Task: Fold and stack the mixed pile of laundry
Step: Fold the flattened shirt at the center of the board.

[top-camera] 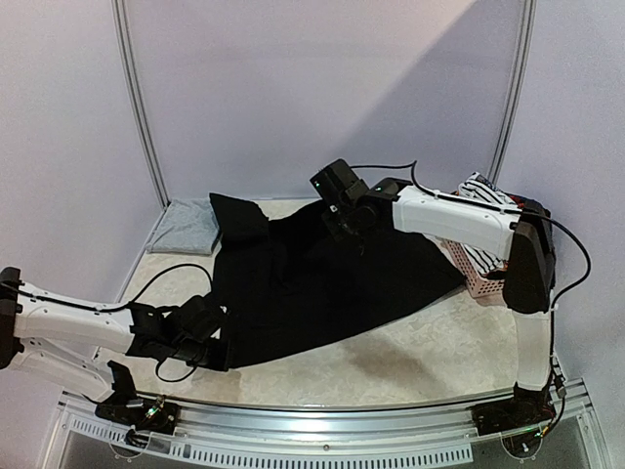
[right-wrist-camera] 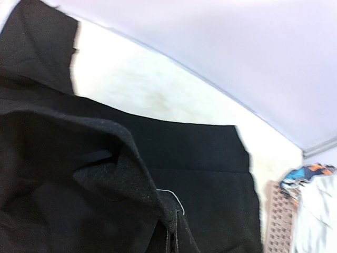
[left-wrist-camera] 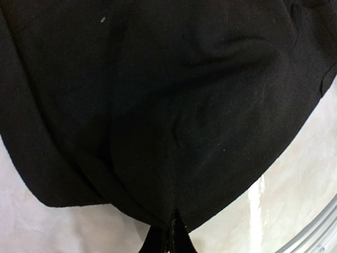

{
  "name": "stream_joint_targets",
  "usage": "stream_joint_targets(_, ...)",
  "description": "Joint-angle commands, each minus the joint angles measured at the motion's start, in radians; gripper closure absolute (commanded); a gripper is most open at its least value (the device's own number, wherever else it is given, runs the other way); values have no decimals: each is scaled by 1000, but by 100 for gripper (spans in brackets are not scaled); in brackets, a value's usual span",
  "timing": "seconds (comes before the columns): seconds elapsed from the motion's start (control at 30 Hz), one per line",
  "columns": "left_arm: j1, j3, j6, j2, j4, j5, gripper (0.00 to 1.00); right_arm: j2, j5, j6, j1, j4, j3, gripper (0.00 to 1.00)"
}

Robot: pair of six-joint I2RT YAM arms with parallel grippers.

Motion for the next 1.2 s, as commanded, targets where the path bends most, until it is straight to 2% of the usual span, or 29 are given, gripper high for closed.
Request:
stream_joint_targets(0.0,-6,-10,-2,-28,-64,-92,100,-104,152,-29,-26,2,-108,100)
stream_joint_targets(0.3,23,-14,-14,-30,-112,-143,100,-295,247,-148,-39,133,-420,100)
stream_joint_targets(0.43,31,-19,-16,-25,-107,-144,100,-319,254,-144,-54,160,-507,100)
stream_joint_targets(0.8,77,-36,-18,-22,-113,-147,100,-254,345,-37,-87,184,-677,100)
stream_joint_targets(1.17,129,-75,-34,-99,-123,-151,100,-199,340,84,-102,118,-725,100)
